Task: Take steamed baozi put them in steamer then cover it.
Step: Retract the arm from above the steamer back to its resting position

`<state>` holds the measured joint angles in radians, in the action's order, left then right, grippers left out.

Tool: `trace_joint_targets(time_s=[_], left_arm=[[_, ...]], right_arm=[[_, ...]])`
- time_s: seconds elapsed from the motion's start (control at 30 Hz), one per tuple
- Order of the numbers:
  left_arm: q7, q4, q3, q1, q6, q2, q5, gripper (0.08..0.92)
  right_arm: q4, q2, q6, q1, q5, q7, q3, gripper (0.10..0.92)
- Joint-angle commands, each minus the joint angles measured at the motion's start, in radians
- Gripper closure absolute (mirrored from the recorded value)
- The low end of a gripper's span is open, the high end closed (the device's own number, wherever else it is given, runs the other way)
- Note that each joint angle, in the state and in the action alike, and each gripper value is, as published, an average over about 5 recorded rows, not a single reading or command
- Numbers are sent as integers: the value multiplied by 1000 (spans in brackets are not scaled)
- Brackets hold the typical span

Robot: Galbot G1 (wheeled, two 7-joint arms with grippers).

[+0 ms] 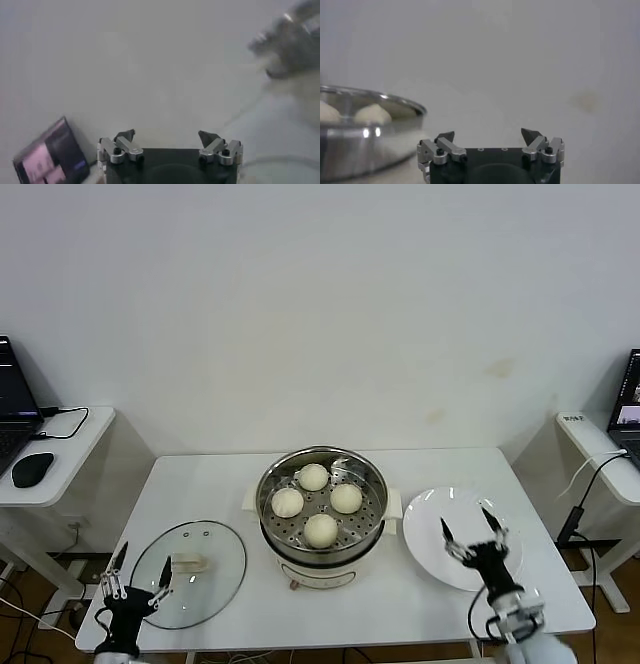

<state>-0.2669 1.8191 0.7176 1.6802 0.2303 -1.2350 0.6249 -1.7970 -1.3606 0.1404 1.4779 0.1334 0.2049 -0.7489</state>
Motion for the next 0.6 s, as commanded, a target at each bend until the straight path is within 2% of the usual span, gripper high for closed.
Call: trace_joint_targets(time_s=[0.03, 0.6], left_arm=[[-76, -131, 43, 36, 19, 35, 559, 177], [-26, -221, -62, -161, -23, 36, 655, 177]], right_arm=[[6, -155, 17, 158, -62, -95, -123, 203], [54, -161, 26, 138, -69, -116, -127, 203]])
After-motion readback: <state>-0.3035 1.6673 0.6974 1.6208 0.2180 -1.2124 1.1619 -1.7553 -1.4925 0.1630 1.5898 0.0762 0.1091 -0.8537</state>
